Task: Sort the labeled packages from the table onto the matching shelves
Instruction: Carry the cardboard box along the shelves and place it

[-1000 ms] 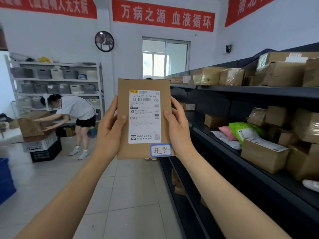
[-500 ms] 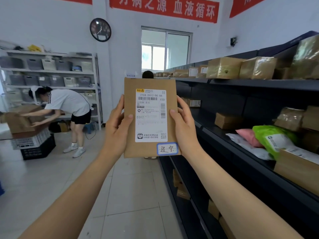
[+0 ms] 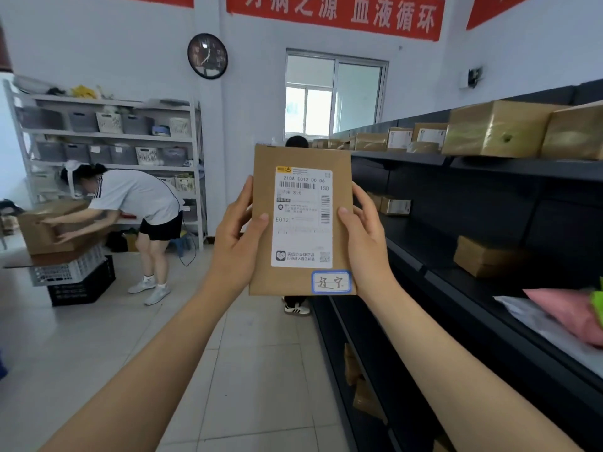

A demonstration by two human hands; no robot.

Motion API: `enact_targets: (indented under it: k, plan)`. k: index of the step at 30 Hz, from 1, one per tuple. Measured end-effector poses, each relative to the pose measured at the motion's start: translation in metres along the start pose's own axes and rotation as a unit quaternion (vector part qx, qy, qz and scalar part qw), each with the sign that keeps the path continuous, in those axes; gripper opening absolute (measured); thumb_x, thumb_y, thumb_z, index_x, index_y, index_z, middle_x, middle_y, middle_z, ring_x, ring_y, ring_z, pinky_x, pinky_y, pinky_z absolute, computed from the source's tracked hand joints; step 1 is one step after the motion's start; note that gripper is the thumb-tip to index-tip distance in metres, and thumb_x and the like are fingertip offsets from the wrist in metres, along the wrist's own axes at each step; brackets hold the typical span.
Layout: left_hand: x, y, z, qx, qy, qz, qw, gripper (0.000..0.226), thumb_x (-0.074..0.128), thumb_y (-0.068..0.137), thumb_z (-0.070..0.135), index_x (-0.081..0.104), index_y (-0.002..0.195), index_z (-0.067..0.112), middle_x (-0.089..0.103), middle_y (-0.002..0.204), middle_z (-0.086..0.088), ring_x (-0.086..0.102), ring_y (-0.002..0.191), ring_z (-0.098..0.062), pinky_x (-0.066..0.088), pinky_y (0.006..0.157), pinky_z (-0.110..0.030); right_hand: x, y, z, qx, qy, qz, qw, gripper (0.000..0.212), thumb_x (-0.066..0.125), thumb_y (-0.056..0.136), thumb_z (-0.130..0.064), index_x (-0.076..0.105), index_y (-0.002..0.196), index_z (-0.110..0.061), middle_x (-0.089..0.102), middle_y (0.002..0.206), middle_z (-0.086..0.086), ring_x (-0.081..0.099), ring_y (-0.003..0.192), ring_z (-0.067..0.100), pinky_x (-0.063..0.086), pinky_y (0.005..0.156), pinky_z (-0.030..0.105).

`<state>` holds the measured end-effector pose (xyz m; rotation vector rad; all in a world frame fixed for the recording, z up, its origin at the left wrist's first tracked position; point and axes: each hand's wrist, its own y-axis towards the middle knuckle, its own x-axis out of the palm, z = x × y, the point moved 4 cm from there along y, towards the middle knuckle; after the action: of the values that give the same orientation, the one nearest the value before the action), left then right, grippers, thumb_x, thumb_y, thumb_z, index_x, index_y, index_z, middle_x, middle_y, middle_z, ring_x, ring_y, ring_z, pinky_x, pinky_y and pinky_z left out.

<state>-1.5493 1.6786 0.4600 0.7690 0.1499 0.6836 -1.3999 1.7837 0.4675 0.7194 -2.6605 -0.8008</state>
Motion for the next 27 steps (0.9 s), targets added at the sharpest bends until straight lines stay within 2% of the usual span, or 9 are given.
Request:
enact_targets:
  k: [4, 6, 9, 12, 14, 17, 22, 25, 27]
  plan:
    - [0.002, 0.029, -0.034, -0.005, -0.007, -0.016, 1.000, 0.048, 0.051, 0.093, 0.020, 0.041, 0.123, 0.056, 0.054, 0.138, -0.007, 0.056, 0.124, -0.019, 0.049, 0.098, -0.028, -0.001, 0.026, 0.028, 0.009, -0.008, 0.027, 1.000, 0.040, 0.050, 0.098, -0.022, 0.045, 0.135, -0.037, 0.061, 0.124, 0.002, 0.065, 0.110, 0.015, 0.055, 0.088, 0.035]
    - [0.009, 0.046, -0.056, -0.009, -0.028, -0.034, 0.999, 0.050, 0.050, 0.095, 0.016, 0.042, 0.122, 0.056, 0.055, 0.136, -0.009, 0.058, 0.121, -0.020, 0.051, 0.097, -0.029, -0.004, 0.038, 0.041, 0.009, -0.020, 0.046, 0.999, 0.041, 0.050, 0.098, -0.022, 0.044, 0.136, -0.036, 0.060, 0.124, 0.002, 0.064, 0.110, 0.015, 0.055, 0.090, 0.037]
    - [0.028, 0.071, -0.087, -0.013, -0.065, -0.072, 0.995, 0.054, 0.047, 0.098, 0.009, 0.044, 0.120, 0.059, 0.056, 0.134, -0.008, 0.062, 0.115, -0.019, 0.052, 0.097, -0.035, -0.015, 0.056, 0.058, 0.008, -0.041, 0.091, 0.995, 0.038, 0.050, 0.098, -0.023, 0.044, 0.129, -0.042, 0.061, 0.123, -0.003, 0.063, 0.112, 0.014, 0.053, 0.096, 0.041]
    - [0.054, 0.097, -0.121, -0.029, -0.109, -0.118, 0.987, 0.053, 0.050, 0.096, 0.013, 0.044, 0.124, 0.057, 0.056, 0.136, -0.008, 0.059, 0.120, -0.022, 0.050, 0.100, -0.039, -0.033, 0.072, 0.072, 0.010, -0.076, 0.150, 0.986, 0.037, 0.050, 0.097, -0.023, 0.046, 0.128, -0.045, 0.060, 0.125, -0.003, 0.062, 0.114, 0.014, 0.051, 0.098, 0.044]
    - [0.076, 0.111, -0.143, -0.038, -0.129, -0.156, 0.979, 0.053, 0.052, 0.096, 0.015, 0.042, 0.129, 0.055, 0.055, 0.138, -0.006, 0.058, 0.121, -0.018, 0.051, 0.097, -0.033, -0.048, 0.077, 0.076, 0.006, -0.106, 0.190, 0.976, 0.038, 0.051, 0.097, -0.024, 0.047, 0.128, -0.045, 0.061, 0.125, -0.003, 0.062, 0.115, 0.016, 0.051, 0.099, 0.046]
    - [0.117, 0.114, -0.164, -0.056, -0.173, -0.206, 0.961, 0.053, 0.048, 0.097, 0.011, 0.036, 0.133, 0.049, 0.052, 0.139, -0.003, 0.060, 0.114, -0.008, 0.053, 0.083, -0.016, -0.075, 0.070, 0.075, 0.006, -0.158, 0.257, 0.953, 0.040, 0.051, 0.096, -0.024, 0.046, 0.131, -0.044, 0.060, 0.127, -0.002, 0.060, 0.117, 0.017, 0.050, 0.100, 0.046]
    - [0.188, 0.074, -0.164, -0.079, -0.243, -0.321, 0.912, 0.050, 0.051, 0.096, 0.021, 0.037, 0.127, 0.057, 0.052, 0.139, -0.001, 0.059, 0.117, -0.012, 0.049, 0.100, -0.039, -0.119, 0.016, 0.051, 0.006, -0.235, 0.372, 0.898, 0.040, 0.053, 0.094, -0.025, 0.047, 0.130, -0.041, 0.060, 0.130, 0.001, 0.060, 0.119, 0.019, 0.049, 0.102, 0.048]
    - [0.218, 0.037, -0.151, -0.088, -0.282, -0.385, 0.874, 0.050, 0.053, 0.085, 0.039, 0.037, 0.126, 0.062, 0.053, 0.137, 0.001, 0.056, 0.123, -0.013, 0.046, 0.103, -0.042, -0.135, -0.028, 0.028, 0.008, -0.273, 0.435, 0.858, 0.035, 0.053, 0.093, -0.024, 0.050, 0.119, -0.047, 0.062, 0.126, 0.001, 0.060, 0.118, 0.021, 0.047, 0.103, 0.049]
    - [0.235, 0.008, -0.141, -0.095, -0.298, -0.433, 0.845, 0.052, 0.052, 0.083, 0.043, 0.036, 0.129, 0.063, 0.053, 0.136, 0.002, 0.054, 0.124, -0.012, 0.045, 0.104, -0.043, -0.142, -0.061, 0.015, 0.015, -0.290, 0.473, 0.832, 0.035, 0.052, 0.096, -0.022, 0.049, 0.118, -0.050, 0.063, 0.125, 0.000, 0.061, 0.117, 0.021, 0.049, 0.101, 0.048]
